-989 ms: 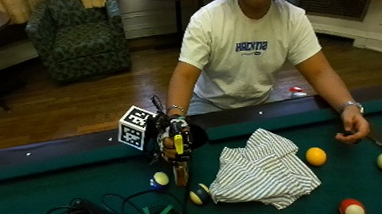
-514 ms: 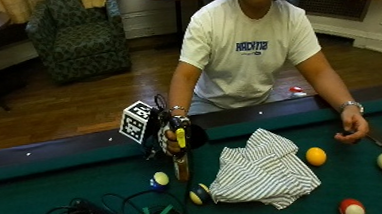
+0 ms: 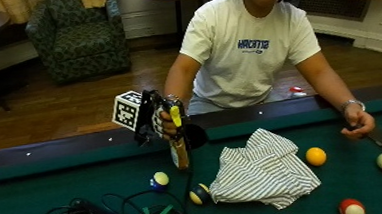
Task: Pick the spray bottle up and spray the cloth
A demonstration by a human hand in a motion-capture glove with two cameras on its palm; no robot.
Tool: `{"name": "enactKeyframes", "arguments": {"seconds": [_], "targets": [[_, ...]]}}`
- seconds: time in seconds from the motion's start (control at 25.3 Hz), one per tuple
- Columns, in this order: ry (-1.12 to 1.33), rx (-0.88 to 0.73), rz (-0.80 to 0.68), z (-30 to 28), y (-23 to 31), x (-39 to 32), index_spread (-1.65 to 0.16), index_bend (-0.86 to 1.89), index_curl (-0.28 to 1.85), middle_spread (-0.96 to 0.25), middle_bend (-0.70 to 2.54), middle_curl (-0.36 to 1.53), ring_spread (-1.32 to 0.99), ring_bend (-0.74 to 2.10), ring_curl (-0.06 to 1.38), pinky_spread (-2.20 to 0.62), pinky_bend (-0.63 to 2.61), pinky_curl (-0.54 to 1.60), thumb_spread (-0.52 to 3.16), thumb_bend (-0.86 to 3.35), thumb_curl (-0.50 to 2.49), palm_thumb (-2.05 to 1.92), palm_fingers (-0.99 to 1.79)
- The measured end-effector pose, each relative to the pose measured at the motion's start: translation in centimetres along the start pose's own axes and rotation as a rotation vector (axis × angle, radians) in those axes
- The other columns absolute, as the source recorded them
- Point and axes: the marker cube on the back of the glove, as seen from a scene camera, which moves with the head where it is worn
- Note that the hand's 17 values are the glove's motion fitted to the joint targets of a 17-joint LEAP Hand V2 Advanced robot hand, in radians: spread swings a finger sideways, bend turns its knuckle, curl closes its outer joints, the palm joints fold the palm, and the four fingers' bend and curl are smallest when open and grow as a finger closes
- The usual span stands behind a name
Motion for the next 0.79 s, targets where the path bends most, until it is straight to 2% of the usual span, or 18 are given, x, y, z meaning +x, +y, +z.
{"name": "enactKeyframes", "arguments": {"seconds": [0.16, 0.4, 0.79], "targets": [[0.018, -0.085, -0.067, -0.4, -1.1, -4.8, -0.25, 0.45, 0.54, -0.2, 0.61, 0.58, -0.23, 0.67, 0.5, -0.32, 0.43, 0.42, 0.26, -0.03, 0.7, 0.95, 1.41], [0.132, -0.33, -0.106, 2.1, -3.0, -10.5, -0.25, 0.46, 0.56, -0.2, 0.63, 0.58, -0.23, 0.69, 0.5, -0.32, 0.44, 0.43, 0.22, -0.03, 0.71, 0.95, 1.39], [0.476, -0.722, -0.104, 9.3, -3.5, -12.3, -0.24, 0.46, 0.57, -0.2, 0.64, 0.59, -0.22, 0.7, 0.51, -0.32, 0.46, 0.43, 0.2, -0.03, 0.74, 0.95, 1.38]]}}
